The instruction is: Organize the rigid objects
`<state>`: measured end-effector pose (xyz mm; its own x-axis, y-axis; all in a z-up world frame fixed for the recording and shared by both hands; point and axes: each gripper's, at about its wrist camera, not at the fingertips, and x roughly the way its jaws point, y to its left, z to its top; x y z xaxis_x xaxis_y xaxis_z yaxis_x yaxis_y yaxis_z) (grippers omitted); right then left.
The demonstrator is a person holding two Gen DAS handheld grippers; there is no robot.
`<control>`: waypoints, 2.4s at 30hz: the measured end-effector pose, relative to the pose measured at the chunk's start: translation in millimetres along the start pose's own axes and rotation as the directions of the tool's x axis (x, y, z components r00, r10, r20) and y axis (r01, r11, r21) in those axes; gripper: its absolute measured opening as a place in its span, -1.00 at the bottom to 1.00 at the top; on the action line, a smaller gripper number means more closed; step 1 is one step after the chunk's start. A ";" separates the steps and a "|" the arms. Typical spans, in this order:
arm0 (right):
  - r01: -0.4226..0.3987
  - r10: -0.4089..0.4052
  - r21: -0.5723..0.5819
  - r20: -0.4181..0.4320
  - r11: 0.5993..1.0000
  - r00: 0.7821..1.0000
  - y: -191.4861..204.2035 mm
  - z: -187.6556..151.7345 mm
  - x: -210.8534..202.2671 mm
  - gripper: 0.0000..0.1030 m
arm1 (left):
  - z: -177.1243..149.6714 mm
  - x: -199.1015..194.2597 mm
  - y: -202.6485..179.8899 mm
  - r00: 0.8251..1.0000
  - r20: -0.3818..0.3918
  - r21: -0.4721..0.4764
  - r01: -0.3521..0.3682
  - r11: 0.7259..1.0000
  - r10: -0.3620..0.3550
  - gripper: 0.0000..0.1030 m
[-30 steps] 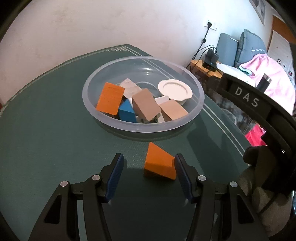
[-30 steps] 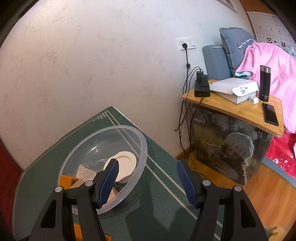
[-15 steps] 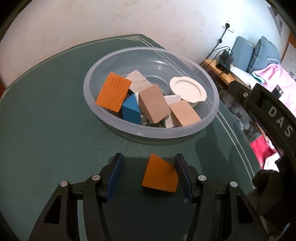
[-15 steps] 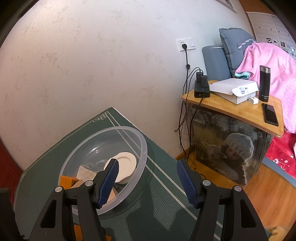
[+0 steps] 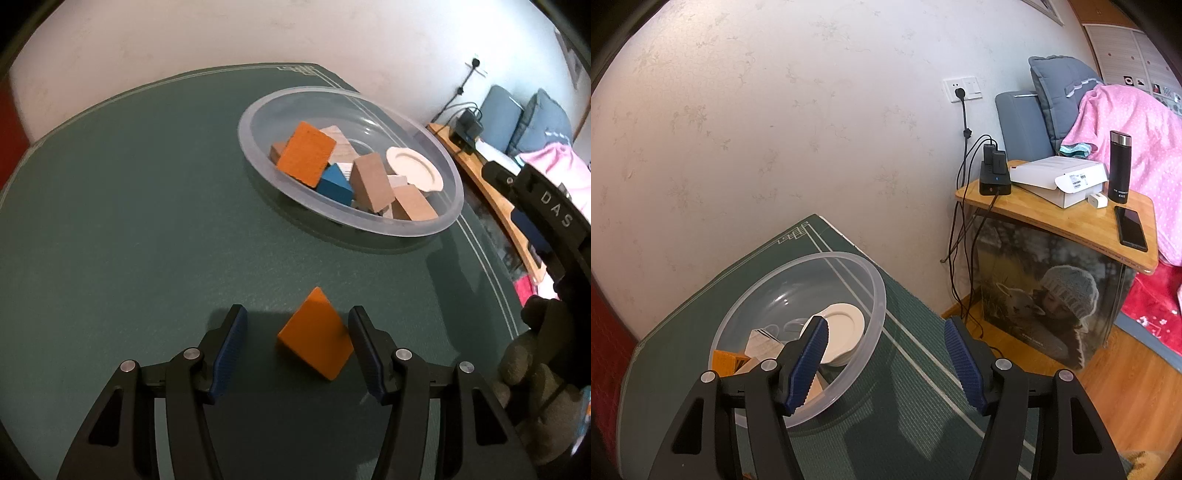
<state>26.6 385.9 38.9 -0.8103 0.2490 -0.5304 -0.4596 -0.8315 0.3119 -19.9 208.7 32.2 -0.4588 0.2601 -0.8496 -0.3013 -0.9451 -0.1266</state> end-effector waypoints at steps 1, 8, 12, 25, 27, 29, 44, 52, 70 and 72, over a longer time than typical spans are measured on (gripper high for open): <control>0.000 0.000 0.000 0.000 1.000 1.000 0.0 0.0 -0.1 0.33 | 0.2 -1.1 0.2 1.000 0.001 -0.008 0.002 1.000 -0.002 0.13; 0.000 0.000 -0.001 0.001 1.000 1.000 0.2 0.0 -0.4 0.33 | 2.7 -0.5 -6.8 1.000 -0.010 -0.043 0.013 0.999 -0.013 0.13; 0.000 0.000 0.000 0.001 1.000 1.000 0.1 0.1 -0.1 0.34 | 2.5 8.8 -8.0 0.999 -0.030 -0.054 -0.016 0.998 0.014 0.11; -0.002 0.002 -0.001 0.006 1.000 1.000 -0.1 1.0 -1.1 0.33 | 2.1 -6.7 -4.4 0.999 0.032 -0.012 0.002 1.000 -0.001 -0.27; -0.002 0.002 -0.002 0.006 1.000 1.000 -0.4 0.9 -1.1 0.33 | 5.4 -10.4 -3.9 0.999 0.046 -0.011 0.003 1.000 -0.002 -0.27; -0.003 0.003 -0.002 0.007 1.000 1.000 -0.3 2.1 -1.6 0.33 | 10.2 -13.7 -4.2 0.998 0.061 -0.006 0.002 1.000 -0.002 -0.27; -0.004 0.004 0.004 0.006 1.000 1.000 -2.2 2.8 -2.3 0.33 | 70.0 -16.8 -27.5 0.984 0.177 0.066 0.000 0.998 -0.012 -0.27; -0.003 0.003 0.006 0.006 1.000 1.000 -2.6 2.3 -1.7 0.33 | 95.4 3.3 -47.6 0.979 0.200 0.112 0.009 0.994 -0.031 -0.27; 0.002 -0.002 0.018 0.011 1.000 1.000 -5.3 1.7 -1.8 0.34 | 95.9 2.0 -40.4 0.972 0.228 0.086 -0.081 0.993 0.060 0.32; 0.003 -0.003 0.021 0.013 1.000 1.000 -6.0 1.7 -2.2 0.36 | 93.9 -1.2 -38.7 0.969 0.236 0.090 -0.094 0.992 0.070 0.32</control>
<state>30.5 391.2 39.5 -0.8137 0.2579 -0.5210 -0.4694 -0.8202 0.3270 -86.2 263.6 86.2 -0.6628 0.2324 -0.7118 -0.3310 -0.9436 0.0002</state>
